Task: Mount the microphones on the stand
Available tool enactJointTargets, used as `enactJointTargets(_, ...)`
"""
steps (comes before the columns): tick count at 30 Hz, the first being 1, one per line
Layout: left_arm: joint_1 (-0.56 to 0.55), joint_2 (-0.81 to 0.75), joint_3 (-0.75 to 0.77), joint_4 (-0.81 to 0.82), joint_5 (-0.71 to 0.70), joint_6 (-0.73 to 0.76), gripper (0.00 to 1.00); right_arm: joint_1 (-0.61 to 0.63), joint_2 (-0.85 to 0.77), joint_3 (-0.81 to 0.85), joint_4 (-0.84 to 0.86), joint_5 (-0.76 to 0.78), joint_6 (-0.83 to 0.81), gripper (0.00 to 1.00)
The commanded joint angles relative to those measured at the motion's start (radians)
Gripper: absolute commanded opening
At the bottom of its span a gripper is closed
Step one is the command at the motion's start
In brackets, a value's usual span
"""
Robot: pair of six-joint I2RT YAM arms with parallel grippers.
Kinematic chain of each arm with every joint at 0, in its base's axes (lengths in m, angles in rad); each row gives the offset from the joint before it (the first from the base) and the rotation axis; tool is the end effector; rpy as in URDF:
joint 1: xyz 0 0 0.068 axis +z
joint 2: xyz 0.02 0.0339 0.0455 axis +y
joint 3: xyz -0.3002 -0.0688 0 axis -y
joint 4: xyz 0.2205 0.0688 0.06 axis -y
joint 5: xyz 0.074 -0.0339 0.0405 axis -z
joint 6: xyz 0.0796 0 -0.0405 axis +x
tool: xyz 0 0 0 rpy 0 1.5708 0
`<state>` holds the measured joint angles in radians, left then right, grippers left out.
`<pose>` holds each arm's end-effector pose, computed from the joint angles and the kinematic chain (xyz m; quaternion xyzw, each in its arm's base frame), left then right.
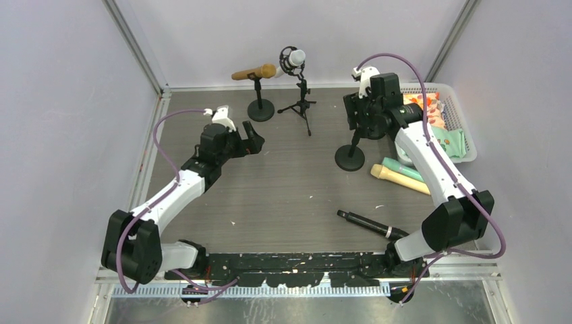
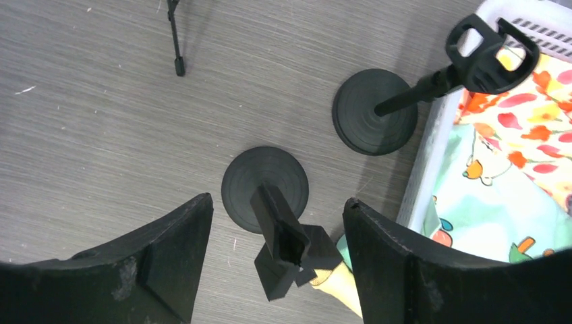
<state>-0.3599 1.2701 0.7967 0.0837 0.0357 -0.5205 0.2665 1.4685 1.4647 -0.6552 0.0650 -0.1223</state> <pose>0.2767 -0.1072 0.2948 -0.0567 0.8286 -0.2506 0.4973 0.3210 0.0823 0.3773 -0.1593 0.8833 0.0026 0.4410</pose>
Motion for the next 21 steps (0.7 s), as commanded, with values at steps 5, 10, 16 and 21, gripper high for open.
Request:
enactJointTargets(5, 0.003, -0.053, 0.027, 0.0, 0.032, -0.012, 1.0, -0.007, 0.035, 0.045, 0.005, -0.074, -0.045, 0.56)
enactJointTargets(10, 0.003, -0.055, 0.023, 0.007, 0.04, -0.015, 0.99, -0.006, 0.059, 0.044, 0.001, -0.032, -0.052, 0.49)
enactJointTargets(16, 0.003, -0.048, 0.041, -0.041, 0.014, 0.015, 0.99, -0.005, 0.068, 0.049, -0.002, 0.041, 0.034, 0.25)
enactJointTargets(21, -0.033, -0.052, 0.053, -0.054, -0.024, 0.066, 0.99, 0.018, 0.05, 0.039, 0.025, 0.1, 0.197, 0.02)
